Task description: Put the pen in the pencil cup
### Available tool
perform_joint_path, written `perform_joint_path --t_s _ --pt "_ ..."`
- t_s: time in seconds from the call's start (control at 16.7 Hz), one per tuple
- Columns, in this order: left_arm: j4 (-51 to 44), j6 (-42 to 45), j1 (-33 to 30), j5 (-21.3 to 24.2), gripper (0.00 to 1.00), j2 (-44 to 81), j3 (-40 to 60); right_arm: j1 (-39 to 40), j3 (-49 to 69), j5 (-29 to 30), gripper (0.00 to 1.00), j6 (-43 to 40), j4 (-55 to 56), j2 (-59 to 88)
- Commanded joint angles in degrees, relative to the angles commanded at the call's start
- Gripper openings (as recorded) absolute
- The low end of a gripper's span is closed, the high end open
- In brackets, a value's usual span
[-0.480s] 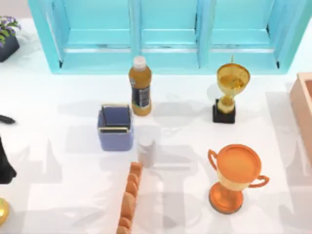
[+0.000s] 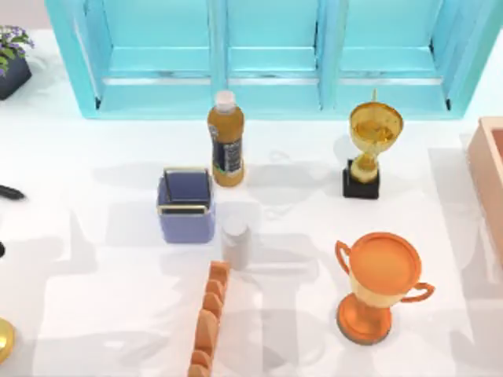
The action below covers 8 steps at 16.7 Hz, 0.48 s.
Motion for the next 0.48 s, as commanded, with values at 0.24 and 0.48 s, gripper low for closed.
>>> perform_joint_path --t_s 0.24,0.48 --pt "-4.8 -3.5 4.1 3.7 1.00 18.3 11.2 0.0 0.0 0.0 1.00 0.0 0.0 0.0" --pt "-10.7 -9.4 8.3 8.3 1.00 40.8 22.6 0.0 0.0 0.0 1.00 0.0 0.0 0.0"
